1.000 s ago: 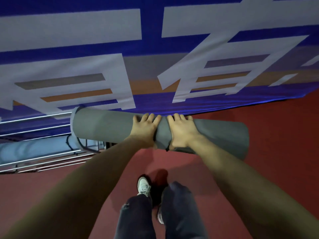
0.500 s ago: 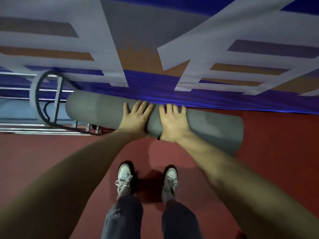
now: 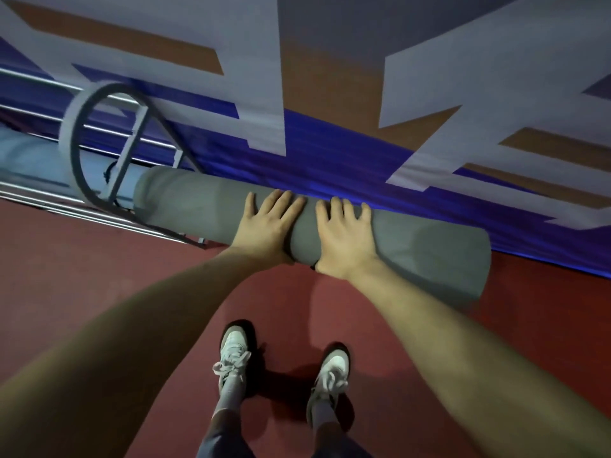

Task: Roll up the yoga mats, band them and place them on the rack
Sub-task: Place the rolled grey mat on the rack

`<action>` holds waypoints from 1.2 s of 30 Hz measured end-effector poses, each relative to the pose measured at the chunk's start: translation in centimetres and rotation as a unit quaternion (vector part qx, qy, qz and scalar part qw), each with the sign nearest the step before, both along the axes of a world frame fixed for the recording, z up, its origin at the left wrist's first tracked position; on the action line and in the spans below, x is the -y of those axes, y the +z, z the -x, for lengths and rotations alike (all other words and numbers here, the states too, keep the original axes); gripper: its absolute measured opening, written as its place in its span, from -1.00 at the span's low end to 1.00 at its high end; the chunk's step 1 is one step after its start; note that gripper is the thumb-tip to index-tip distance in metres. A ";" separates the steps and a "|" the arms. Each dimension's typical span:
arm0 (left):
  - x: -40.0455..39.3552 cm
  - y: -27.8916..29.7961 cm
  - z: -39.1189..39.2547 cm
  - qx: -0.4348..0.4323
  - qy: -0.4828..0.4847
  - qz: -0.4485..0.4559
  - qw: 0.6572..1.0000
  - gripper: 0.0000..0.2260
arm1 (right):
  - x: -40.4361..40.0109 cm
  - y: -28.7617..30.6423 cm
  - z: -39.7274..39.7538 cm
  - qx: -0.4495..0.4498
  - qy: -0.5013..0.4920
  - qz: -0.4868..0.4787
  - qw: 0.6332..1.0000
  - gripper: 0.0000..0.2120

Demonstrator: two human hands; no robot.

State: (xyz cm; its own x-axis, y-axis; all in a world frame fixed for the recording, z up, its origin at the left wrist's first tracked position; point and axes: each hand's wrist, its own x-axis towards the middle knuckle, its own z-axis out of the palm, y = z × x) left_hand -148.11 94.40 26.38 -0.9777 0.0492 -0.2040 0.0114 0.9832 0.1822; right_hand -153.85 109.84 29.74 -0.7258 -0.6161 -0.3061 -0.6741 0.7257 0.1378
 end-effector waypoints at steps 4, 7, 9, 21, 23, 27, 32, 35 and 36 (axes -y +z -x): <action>0.5 0.6 0.8 -0.011 0.000 -0.004 1.000 0.09 | 0.6 0.7 0.4 -0.016 -0.009 -0.004 1.000 -0.06; 1.4 1.3 1.5 -0.009 -0.011 0.003 1.000 0.09 | 1.6 1.0 0.4 -0.024 -0.032 -0.001 0.999 -0.06; 2.0 1.1 1.7 -0.019 -0.014 0.012 1.000 0.09 | 2.2 0.8 0.2 -0.026 -0.046 0.001 0.999 -0.06; 3.5 0.2 0.0 -0.043 -0.050 -0.013 0.998 0.02 | 3.0 -0.3 -2.9 -0.052 -0.103 0.021 0.993 -0.02; 3.5 -0.2 -0.5 -0.048 -0.055 -0.012 0.997 -0.01 | 2.9 -0.8 -3.7 -0.055 -0.108 0.033 0.992 -0.01; 2.5 -0.9 -1.6 -0.050 -0.070 0.005 0.996 0.00 | 2.0 -2.0 -5.1 -0.055 -0.121 0.040 0.990 0.03; 1.8 -1.6 -2.7 -0.050 -0.083 0.034 0.995 0.09 | 1.3 -3.0 -6.6 -0.046 -0.127 0.045 0.990 0.05; 1.0 -2.6 -3.1 -0.045 -0.077 0.036 0.995 0.11 | 0.3 -4.2 -6.7 -0.052 -0.120 0.056 0.990 0.05; 0.7 -3.0 -3.3 -0.047 -0.072 0.039 0.996 0.12 | 0.0 -4.8 -6.7 -0.055 -0.114 0.057 0.990 0.05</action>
